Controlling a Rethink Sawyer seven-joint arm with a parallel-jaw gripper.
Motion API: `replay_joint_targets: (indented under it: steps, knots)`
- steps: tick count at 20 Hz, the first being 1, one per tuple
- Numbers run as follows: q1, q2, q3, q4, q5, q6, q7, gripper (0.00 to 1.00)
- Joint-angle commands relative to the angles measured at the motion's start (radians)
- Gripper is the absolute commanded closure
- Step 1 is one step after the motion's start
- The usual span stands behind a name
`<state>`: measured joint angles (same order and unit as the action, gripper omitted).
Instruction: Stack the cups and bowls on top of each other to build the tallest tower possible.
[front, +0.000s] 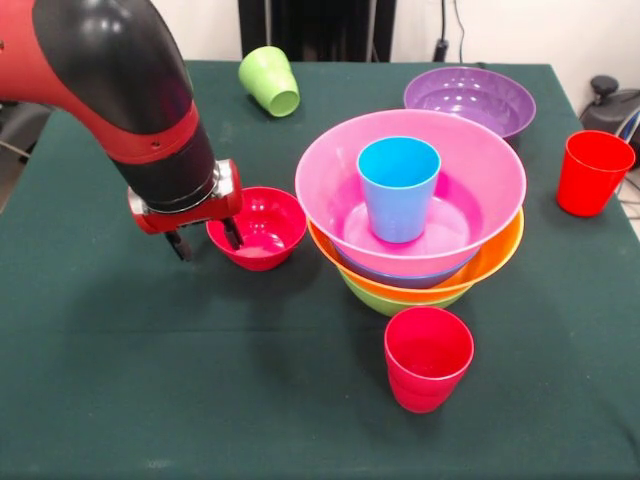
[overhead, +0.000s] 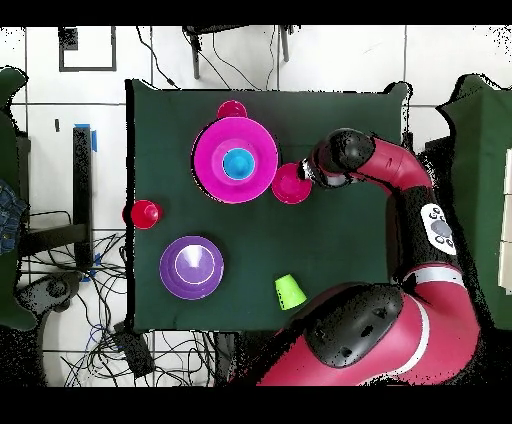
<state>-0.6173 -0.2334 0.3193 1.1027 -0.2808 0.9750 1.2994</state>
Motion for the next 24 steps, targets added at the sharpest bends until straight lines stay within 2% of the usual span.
replay_joint_targets:
  steps: [1, 15, 21, 22, 24]
  knots:
    - [0.032, 0.023, 0.001, -0.035, -0.066, -0.044, -0.02, 0.0]
    - [0.036, 0.04, -0.006, -0.018, -0.082, -0.064, -0.029, 0.0]
    - [0.033, 0.045, -0.003, -0.007, -0.1, -0.08, -0.062, 0.0]
    - [0.041, 0.048, -0.01, -0.016, -0.107, -0.052, -0.073, 1.0]
    - [0.042, 0.048, -0.027, -0.011, -0.075, -0.062, 0.02, 1.0]
